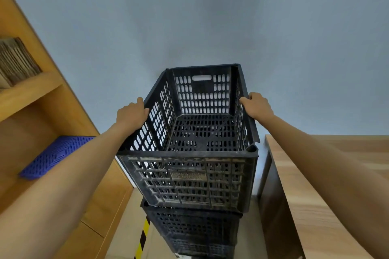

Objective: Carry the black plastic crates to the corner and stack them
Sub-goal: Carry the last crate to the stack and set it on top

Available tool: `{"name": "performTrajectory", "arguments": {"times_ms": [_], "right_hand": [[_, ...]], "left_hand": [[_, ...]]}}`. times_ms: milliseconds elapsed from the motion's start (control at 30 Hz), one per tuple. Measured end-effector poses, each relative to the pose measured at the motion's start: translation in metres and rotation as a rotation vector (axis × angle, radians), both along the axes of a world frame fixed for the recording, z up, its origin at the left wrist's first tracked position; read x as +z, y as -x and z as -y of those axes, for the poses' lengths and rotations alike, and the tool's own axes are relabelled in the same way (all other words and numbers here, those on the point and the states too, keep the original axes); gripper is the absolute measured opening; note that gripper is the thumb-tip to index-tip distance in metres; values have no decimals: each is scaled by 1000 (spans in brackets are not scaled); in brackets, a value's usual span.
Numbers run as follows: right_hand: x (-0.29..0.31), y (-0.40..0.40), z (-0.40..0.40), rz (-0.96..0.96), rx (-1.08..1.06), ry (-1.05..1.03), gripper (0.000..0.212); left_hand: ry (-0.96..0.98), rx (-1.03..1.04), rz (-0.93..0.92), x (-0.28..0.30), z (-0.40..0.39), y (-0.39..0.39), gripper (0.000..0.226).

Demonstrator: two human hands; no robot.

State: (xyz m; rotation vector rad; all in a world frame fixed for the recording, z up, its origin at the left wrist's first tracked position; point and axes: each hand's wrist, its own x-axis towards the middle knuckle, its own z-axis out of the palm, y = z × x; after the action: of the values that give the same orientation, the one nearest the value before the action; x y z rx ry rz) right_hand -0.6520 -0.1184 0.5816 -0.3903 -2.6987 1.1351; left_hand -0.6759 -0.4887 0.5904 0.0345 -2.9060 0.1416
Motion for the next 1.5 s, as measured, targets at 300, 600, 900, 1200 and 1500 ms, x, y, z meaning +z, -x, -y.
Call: {"name": "performTrajectory", "arguments": {"times_ms": [300, 600, 900, 1200, 1500], "right_hand": [[-4, -6, 8, 2, -52, 156, 23], [-6, -27, 30, 8, -67, 7, 44], [-9, -39, 37, -39, -138, -70, 43], [-11, -41, 24, -63, 58, 51, 53], [9, -5, -44, -101, 451, -338, 40]], "left_hand": [[197, -48, 35, 0, 9, -11, 46], [140, -61, 33, -3, 28, -22, 44], [-4, -124, 10, -7, 26, -24, 55], [-33, -335, -47, -3, -25, -41, 42], [-206, -434, 66, 18, -193, -41, 52]]}}
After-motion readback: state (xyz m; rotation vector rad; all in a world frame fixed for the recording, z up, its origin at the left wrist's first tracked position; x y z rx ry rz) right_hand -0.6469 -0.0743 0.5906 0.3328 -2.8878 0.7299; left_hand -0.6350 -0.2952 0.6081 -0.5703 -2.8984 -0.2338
